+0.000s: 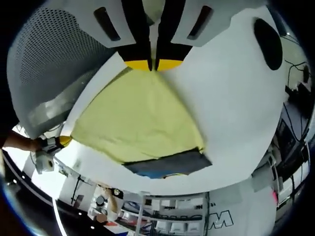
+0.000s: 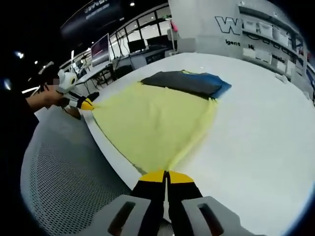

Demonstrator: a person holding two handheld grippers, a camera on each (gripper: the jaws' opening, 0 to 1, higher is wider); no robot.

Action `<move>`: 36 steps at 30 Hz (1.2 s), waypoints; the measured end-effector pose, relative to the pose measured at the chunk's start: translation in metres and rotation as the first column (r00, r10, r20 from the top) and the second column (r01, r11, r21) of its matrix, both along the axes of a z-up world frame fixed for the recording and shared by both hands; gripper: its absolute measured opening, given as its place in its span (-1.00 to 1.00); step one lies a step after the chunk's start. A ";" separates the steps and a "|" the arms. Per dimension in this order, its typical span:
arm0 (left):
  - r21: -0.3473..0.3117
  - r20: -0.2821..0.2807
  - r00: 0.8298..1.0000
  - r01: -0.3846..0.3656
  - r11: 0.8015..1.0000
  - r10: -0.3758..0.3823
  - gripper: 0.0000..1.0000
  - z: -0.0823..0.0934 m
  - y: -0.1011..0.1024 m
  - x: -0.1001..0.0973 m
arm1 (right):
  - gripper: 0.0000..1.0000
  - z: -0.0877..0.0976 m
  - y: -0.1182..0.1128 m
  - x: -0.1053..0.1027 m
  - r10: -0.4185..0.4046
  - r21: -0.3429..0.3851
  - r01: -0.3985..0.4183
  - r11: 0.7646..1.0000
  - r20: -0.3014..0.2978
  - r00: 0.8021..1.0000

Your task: Fold the garment on the visible template until the final outline fits inside the template.

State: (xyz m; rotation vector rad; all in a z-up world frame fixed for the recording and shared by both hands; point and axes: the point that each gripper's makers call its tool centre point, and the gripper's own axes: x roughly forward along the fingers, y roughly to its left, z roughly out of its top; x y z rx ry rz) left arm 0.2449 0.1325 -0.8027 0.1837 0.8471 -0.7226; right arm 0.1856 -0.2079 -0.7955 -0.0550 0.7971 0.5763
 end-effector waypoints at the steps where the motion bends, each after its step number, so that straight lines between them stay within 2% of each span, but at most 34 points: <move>1: -0.001 0.005 1.000 0.006 1.000 -0.006 -0.84 0.003 0.000 0.000 | -1.00 0.001 0.000 0.000 0.003 -0.001 -0.003 1.000 0.002 1.000; 11: -0.009 0.053 0.998 0.016 1.000 -0.015 -0.84 0.027 0.001 -0.001 | -1.00 0.023 0.010 -0.005 0.064 -0.028 -0.063 0.998 0.038 0.997; 24: -0.006 0.088 0.996 0.003 1.000 -0.002 -0.84 0.046 0.009 -0.008 | -1.00 0.041 0.007 -0.015 0.052 -0.015 -0.051 0.999 0.058 0.997; 36: -0.010 0.092 0.996 0.004 1.000 -0.003 -0.84 0.059 0.013 -0.023 | -1.00 0.058 0.005 -0.026 0.058 -0.013 -0.057 0.998 0.075 0.995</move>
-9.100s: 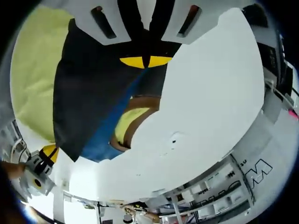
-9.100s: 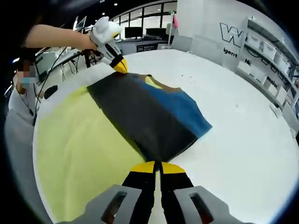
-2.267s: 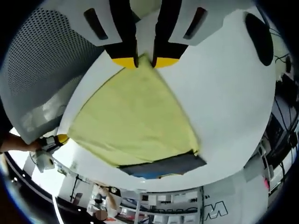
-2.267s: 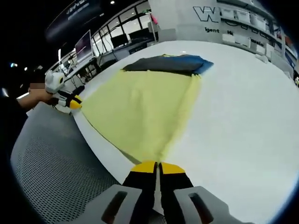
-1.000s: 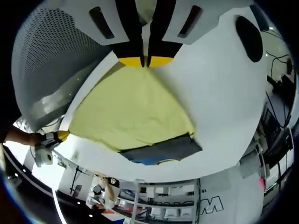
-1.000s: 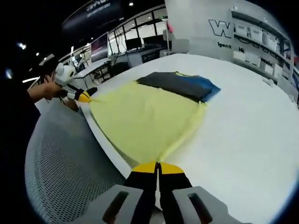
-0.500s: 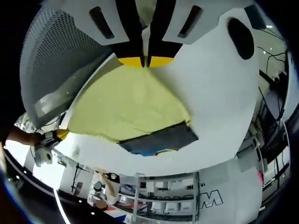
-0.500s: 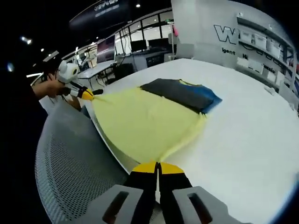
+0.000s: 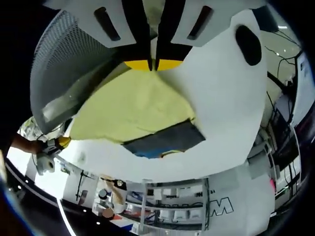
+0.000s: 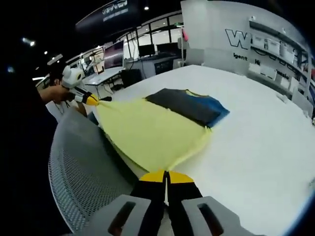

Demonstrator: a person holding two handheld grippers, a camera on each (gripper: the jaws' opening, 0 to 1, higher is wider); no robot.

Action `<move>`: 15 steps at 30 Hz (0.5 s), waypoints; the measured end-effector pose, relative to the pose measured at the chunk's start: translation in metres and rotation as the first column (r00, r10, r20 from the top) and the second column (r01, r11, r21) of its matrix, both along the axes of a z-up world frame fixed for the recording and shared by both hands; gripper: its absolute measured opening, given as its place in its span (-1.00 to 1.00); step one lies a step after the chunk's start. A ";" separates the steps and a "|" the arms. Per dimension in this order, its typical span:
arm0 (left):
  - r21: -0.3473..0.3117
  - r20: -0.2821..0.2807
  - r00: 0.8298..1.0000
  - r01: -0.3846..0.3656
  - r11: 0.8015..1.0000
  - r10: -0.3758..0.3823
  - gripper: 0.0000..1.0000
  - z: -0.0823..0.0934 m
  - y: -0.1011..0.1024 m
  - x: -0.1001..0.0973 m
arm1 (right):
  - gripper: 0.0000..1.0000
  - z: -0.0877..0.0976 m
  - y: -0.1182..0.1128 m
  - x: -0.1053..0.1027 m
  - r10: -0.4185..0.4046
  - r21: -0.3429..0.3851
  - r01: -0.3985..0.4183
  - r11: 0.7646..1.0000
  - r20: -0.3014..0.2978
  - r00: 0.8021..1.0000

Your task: Fold the garment on the visible template until the final outline fits inside the template.

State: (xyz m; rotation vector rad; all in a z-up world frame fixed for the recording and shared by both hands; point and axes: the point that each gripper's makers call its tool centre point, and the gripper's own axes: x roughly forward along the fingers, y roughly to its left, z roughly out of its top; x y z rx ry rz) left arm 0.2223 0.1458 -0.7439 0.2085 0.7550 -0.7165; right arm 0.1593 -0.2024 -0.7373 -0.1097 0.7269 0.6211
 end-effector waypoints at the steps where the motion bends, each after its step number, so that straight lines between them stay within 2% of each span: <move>1: 0.000 0.001 1.000 0.001 1.000 -0.001 -0.84 0.001 0.000 -0.001 | -1.00 0.001 0.000 -0.001 0.000 0.001 0.000 1.000 0.000 1.000; 15: -0.009 0.033 0.999 0.008 1.000 -0.007 -0.84 0.026 0.004 -0.016 | -1.00 0.026 -0.002 -0.007 -0.015 0.012 0.014 1.000 0.046 0.999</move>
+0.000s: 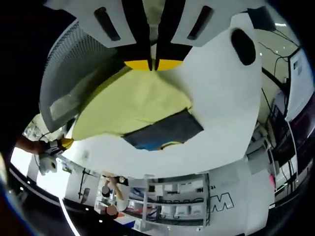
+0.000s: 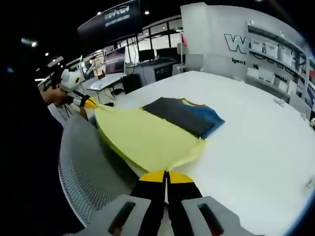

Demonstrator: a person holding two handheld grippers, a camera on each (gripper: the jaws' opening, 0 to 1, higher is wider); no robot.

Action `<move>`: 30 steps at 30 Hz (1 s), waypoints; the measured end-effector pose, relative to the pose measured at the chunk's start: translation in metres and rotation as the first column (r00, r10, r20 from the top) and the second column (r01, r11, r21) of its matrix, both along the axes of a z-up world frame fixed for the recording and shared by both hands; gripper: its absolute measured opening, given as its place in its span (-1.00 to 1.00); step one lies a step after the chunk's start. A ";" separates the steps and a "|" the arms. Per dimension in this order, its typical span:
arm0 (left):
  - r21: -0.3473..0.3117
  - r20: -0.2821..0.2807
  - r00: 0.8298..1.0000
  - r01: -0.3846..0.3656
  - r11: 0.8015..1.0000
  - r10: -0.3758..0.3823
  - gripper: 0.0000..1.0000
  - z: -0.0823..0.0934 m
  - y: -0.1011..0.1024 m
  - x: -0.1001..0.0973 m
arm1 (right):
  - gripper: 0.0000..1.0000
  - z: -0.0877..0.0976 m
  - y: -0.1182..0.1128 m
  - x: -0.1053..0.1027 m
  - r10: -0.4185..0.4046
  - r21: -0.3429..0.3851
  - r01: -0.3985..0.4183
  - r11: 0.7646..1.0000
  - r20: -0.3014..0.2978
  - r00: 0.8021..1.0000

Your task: Fold the garment on the visible template until the final outline fits inside the template.

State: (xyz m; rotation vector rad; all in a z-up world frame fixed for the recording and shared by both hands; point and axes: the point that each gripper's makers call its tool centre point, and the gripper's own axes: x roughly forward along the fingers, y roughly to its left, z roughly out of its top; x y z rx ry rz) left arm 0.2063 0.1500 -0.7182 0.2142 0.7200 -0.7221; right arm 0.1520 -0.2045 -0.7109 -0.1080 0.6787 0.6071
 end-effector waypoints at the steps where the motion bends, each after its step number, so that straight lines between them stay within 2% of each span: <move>1: 0.001 0.003 1.000 0.001 1.000 -0.001 -0.84 0.002 0.000 -0.001 | -1.00 0.001 0.000 0.000 -0.001 0.002 0.001 1.000 0.002 1.000; 9: -0.001 0.035 0.999 0.005 1.000 -0.005 -0.84 0.016 0.001 0.010 | -1.00 0.016 0.000 0.005 0.005 0.018 -0.006 1.000 0.025 1.000; 15: 0.002 0.068 0.998 0.005 1.000 -0.005 -0.84 0.033 0.002 0.018 | -1.00 0.027 -0.001 0.008 0.015 0.027 -0.016 1.000 0.040 0.999; 21: 0.003 0.085 0.996 -0.007 1.000 0.006 -0.84 0.036 0.003 0.030 | -1.00 0.031 -0.001 0.020 0.022 0.031 -0.024 0.999 0.057 0.998; 30: 0.013 0.120 0.993 -0.020 1.000 0.018 -0.84 0.040 -0.002 0.060 | -1.00 0.038 -0.004 0.043 0.025 0.020 -0.027 0.999 0.090 0.996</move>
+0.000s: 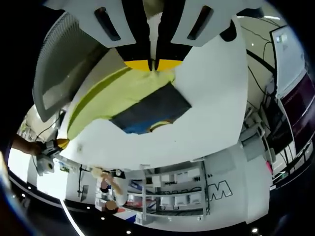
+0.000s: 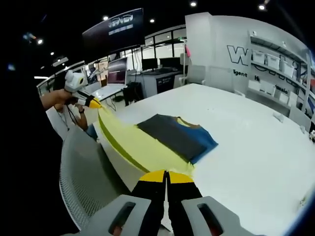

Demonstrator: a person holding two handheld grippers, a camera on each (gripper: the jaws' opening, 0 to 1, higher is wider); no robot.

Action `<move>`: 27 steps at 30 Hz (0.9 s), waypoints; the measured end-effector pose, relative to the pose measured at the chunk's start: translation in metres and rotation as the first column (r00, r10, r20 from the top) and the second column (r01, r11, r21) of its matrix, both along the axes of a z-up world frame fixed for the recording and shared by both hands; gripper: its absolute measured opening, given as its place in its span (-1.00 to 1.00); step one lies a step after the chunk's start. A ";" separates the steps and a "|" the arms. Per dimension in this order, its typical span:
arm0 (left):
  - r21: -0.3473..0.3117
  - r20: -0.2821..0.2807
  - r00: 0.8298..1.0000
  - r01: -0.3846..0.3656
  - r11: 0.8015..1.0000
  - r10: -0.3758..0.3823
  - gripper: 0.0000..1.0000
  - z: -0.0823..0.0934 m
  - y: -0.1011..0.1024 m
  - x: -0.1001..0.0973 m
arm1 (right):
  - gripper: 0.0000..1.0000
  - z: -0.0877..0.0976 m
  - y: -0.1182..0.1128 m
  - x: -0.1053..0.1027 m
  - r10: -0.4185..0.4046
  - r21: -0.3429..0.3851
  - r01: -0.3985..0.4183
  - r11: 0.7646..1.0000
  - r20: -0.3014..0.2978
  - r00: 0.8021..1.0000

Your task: Fold the garment on the visible template until the final outline fits inside the template.

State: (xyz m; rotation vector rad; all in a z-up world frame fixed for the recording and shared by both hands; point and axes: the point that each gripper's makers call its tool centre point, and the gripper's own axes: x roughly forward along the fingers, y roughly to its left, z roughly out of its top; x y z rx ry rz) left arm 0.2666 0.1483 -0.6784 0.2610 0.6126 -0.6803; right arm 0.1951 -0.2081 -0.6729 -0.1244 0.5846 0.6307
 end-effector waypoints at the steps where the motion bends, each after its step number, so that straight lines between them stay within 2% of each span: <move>1: -0.003 0.005 1.000 -0.003 1.000 0.003 -0.84 0.001 0.000 0.003 | -1.00 0.002 -0.001 0.004 -0.002 0.000 0.002 1.000 0.007 1.000; 14: 0.026 0.042 0.999 -0.002 1.000 0.001 -0.84 0.018 -0.016 0.038 | -1.00 0.011 -0.007 0.042 -0.027 -0.006 0.028 1.000 0.072 0.997; 27: -0.009 0.097 0.995 -0.027 1.000 0.028 -0.84 0.026 -0.029 0.071 | -1.00 0.017 -0.020 0.078 -0.042 -0.027 0.045 0.999 0.111 0.993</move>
